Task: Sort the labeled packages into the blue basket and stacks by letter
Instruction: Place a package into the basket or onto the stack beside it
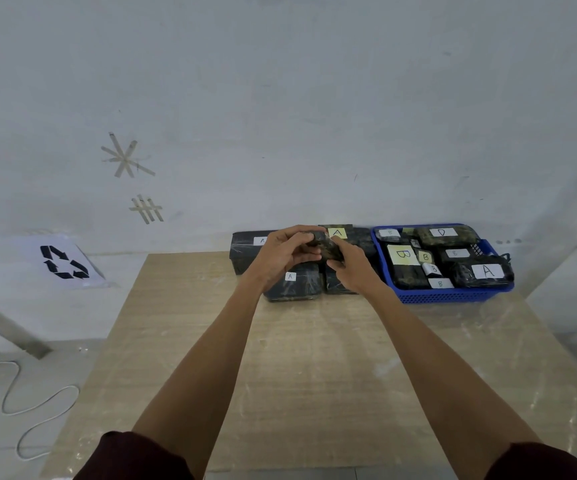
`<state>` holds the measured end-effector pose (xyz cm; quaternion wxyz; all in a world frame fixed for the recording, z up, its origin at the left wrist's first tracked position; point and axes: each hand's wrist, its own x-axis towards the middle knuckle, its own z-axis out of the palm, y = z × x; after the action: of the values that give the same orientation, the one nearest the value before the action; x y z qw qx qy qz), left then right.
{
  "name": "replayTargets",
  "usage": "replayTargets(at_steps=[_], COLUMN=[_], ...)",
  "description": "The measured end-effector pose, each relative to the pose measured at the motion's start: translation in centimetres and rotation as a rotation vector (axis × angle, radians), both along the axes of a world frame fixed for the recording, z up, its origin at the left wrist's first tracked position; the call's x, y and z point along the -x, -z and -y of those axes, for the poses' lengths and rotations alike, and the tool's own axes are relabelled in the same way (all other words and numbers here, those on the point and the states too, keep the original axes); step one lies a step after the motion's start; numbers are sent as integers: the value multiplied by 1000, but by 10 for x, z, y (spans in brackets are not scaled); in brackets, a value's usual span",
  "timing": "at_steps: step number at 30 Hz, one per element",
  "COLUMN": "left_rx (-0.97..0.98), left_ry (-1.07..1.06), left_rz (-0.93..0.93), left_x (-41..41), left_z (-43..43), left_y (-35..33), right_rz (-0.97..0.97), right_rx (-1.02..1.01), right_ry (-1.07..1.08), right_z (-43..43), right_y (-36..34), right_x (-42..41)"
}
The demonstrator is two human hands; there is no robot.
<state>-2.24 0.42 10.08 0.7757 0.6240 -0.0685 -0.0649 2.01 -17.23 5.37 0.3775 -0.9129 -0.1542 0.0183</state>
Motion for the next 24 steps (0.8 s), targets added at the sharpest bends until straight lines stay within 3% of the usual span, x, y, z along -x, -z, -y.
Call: replayTargets(at_steps=[5, 24], left_rx=[-166, -104], left_ry=[-23, -55], left_rz=[49, 75], left_x=[-2, -7], left_z=[2, -2], left_y=[-5, 0], right_rz=[13, 49], right_rx=[-14, 89], right_ry=[22, -14], right_z=[-1, 1], right_y=[-3, -3], right_x=[-2, -14])
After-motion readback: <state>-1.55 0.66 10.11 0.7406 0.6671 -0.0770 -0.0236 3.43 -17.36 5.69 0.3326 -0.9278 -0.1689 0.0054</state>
